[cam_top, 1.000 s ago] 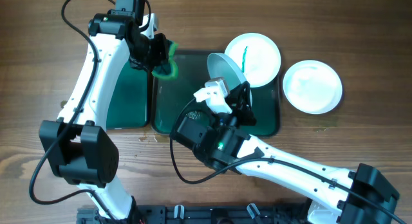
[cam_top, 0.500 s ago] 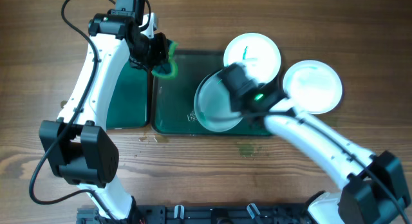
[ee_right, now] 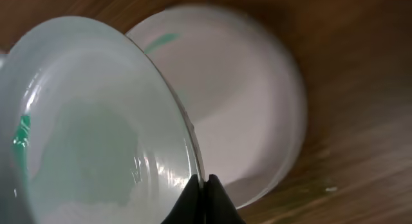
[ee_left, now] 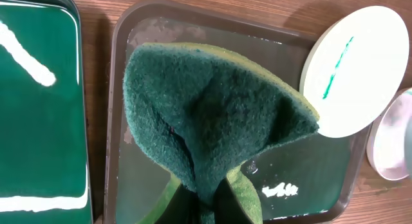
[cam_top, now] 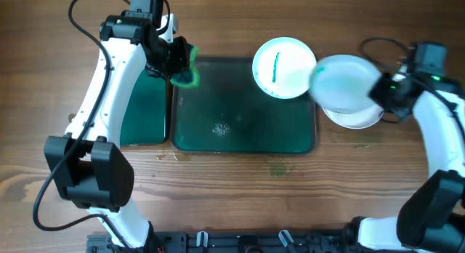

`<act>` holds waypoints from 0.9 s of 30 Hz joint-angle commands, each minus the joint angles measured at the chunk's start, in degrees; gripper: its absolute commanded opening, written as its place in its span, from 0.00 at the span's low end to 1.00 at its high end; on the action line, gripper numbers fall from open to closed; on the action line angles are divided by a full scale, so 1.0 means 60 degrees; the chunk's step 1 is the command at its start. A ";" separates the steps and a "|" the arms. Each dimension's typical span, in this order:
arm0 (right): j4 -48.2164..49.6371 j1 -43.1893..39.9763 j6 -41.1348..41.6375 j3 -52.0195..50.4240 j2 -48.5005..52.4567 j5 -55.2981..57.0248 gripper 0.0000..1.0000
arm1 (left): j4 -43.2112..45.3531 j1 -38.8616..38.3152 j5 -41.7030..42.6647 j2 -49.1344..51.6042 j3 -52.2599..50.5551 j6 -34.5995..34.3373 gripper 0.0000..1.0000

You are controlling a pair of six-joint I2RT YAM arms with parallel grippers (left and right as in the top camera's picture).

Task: Clean dirty plates on tray and stack at the side
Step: 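Lift the plate with the right gripper and stack it on the side plate, then reach the right gripper to the last plate and drag it to tray center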

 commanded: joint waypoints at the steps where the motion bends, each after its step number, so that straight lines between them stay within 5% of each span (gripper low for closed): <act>1: 0.0535 -0.0750 -0.0178 -0.0528 -0.0211 0.0448 0.04 | 0.0058 -0.0047 -0.0095 0.0044 -0.0055 -0.0084 0.04; 11: 0.1894 -0.0699 -0.0186 -0.1446 0.0142 0.0455 0.06 | 0.0055 -0.0044 -0.0095 0.0044 -0.0055 -0.0084 0.04; 18: 0.1785 -0.0681 -0.1075 -0.1129 0.0310 -0.1038 0.61 | 0.0051 -0.0044 -0.0095 0.0044 -0.0055 -0.0080 0.04; 22: 0.0936 -0.0481 -0.1439 0.0029 0.0310 -0.2736 0.65 | 0.0055 -0.0047 -0.0095 0.0044 -0.0055 -0.0084 0.04; 27: 0.0036 0.0936 -0.1647 0.1934 0.0499 -0.2342 0.64 | 0.0058 -0.0047 -0.0095 0.0044 -0.0055 -0.0084 0.04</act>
